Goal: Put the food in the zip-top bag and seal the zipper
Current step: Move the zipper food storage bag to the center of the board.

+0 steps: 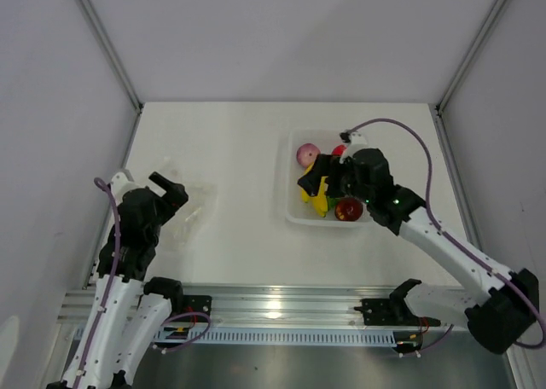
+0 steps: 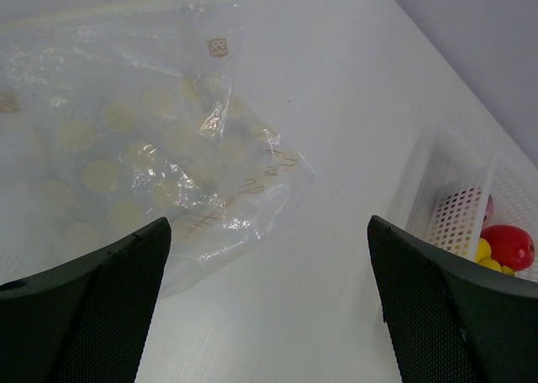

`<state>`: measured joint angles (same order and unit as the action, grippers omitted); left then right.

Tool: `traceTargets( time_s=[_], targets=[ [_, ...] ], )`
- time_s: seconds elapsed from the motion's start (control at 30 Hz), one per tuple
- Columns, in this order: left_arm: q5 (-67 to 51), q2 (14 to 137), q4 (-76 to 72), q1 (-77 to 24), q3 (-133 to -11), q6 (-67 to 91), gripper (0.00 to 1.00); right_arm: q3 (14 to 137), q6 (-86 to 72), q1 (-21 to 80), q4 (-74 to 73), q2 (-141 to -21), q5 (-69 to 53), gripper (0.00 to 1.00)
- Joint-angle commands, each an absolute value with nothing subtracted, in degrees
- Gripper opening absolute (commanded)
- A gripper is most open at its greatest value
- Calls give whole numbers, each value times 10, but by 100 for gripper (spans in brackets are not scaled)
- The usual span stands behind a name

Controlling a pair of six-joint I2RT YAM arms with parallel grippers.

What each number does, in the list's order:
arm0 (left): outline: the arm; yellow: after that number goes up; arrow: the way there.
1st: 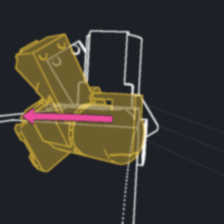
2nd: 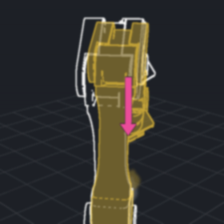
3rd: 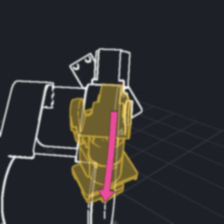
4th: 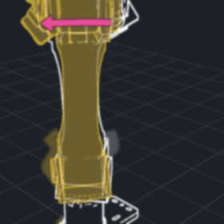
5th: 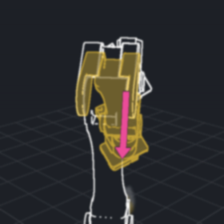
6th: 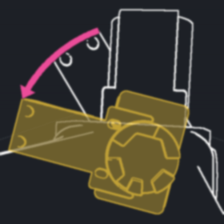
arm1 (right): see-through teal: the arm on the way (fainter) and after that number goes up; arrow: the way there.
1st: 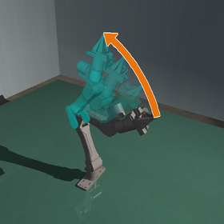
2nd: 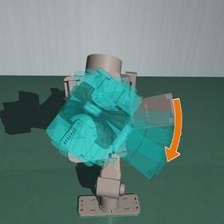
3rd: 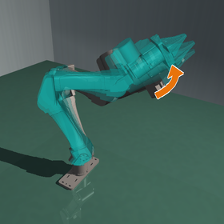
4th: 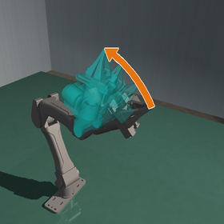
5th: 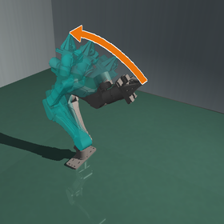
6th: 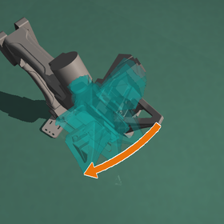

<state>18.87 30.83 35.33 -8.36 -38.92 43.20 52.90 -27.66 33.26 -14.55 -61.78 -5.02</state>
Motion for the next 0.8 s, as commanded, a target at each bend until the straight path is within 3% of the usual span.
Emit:
traceTargets(
  time_s=[0.0, 0.27, 0.47, 0.77],
  targets=[
    [212, 299, 416, -78, -444, 451, 100, 604, -290, 419, -119, -707, -49, 99],
    [288, 272, 497, -77, -507, 482, 99, 762, -355, 503, -73, -941, -69, 99],
    [268, 269, 517, -78, -512, 486, 99, 844, -387, 529, -40, -1098, -104, 99],
    [247, 254, 517, -78, -498, 484, 99, 903, -435, 539, 75, -1213, -174, 98]
  ],
)
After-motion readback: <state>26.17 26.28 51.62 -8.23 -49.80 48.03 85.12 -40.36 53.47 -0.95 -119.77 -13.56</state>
